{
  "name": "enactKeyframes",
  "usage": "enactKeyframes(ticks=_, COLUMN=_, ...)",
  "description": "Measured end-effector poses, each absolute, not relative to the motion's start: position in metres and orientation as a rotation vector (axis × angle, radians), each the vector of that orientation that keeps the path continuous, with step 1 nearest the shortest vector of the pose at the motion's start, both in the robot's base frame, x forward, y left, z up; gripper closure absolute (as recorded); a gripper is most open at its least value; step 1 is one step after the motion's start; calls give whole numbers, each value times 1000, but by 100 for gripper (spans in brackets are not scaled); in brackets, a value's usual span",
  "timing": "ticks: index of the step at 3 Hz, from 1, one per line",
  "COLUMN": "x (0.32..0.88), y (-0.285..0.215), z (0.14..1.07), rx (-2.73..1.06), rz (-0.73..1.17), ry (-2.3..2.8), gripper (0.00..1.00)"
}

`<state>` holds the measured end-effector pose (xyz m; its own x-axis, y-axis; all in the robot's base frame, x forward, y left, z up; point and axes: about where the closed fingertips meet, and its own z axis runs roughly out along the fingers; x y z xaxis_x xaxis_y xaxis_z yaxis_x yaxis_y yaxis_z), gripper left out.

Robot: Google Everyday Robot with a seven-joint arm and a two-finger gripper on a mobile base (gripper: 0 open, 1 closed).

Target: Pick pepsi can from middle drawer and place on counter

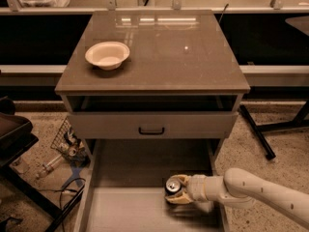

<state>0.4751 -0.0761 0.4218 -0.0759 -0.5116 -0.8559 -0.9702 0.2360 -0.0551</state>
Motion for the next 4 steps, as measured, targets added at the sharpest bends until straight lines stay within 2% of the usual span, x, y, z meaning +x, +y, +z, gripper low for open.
enactKeyframes(ticks=1, x=472, y=-67, z=435, rx=-1395, rz=774, ry=1675, gripper=100)
enactKeyframes(ticks=3, x=470, y=-90, z=554, rx=-1329, rz=912, ry=1658, gripper=100)
enactKeyframes(ticks=4, x=485, y=-122, z=651, rx=-1235, rz=900, ry=1702, gripper=100)
